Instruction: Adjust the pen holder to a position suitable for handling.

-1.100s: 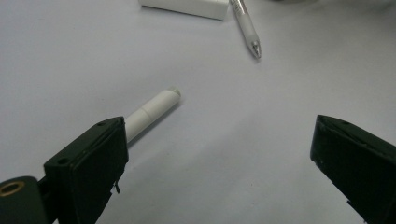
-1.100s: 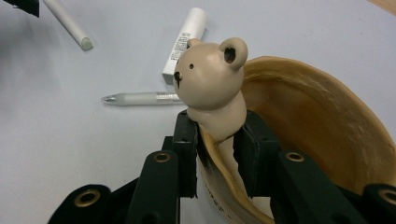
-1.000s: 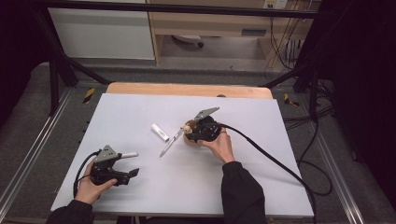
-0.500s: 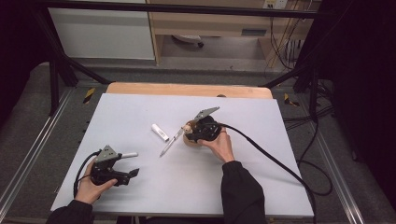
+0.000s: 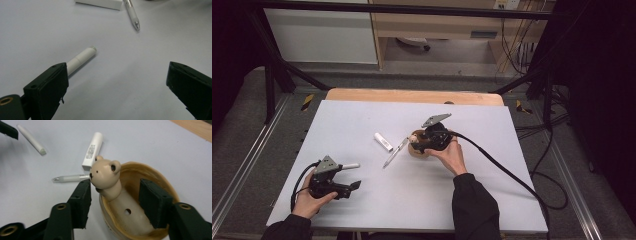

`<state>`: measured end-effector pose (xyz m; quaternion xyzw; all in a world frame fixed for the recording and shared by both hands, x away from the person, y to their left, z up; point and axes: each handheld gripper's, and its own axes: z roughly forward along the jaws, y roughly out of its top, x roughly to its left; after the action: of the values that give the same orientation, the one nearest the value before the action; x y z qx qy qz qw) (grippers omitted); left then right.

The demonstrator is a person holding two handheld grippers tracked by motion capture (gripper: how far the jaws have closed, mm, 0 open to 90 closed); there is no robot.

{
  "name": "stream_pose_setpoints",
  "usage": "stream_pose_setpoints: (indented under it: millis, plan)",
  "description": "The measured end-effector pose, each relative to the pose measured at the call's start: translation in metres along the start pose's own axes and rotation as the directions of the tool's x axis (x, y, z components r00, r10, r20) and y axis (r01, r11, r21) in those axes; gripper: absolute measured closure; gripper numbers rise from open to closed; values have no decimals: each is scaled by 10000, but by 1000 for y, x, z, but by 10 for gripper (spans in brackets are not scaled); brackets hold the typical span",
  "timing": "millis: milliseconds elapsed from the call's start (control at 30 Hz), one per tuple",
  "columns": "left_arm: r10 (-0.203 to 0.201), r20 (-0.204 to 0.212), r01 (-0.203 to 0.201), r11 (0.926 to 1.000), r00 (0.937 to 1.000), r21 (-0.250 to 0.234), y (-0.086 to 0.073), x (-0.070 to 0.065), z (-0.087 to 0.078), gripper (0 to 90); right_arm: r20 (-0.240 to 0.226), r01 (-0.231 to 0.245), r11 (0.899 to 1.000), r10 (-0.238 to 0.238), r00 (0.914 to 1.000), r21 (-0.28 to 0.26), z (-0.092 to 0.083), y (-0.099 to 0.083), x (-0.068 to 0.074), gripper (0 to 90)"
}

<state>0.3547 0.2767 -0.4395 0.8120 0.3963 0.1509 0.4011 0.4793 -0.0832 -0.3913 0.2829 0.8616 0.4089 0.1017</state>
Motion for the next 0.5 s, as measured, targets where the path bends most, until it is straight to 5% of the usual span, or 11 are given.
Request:
stream_pose_setpoints:
  millis: [200,367,500]
  plan:
    - [-14,-6,14,10000,10000,-4,0,-1,1,41,230,-217,9987,228,9995,-469,-23,1,4,275]
    - [25,-1,-25,10000,10000,89,0,-1,1,40,441,-313,9989,329,9985,-356,-39,-7,8,157]
    - [21,6,-21,9999,10000,153,1,-3,2,40,545,-831,9956,853,9949,-425,-51,-18,9,72]
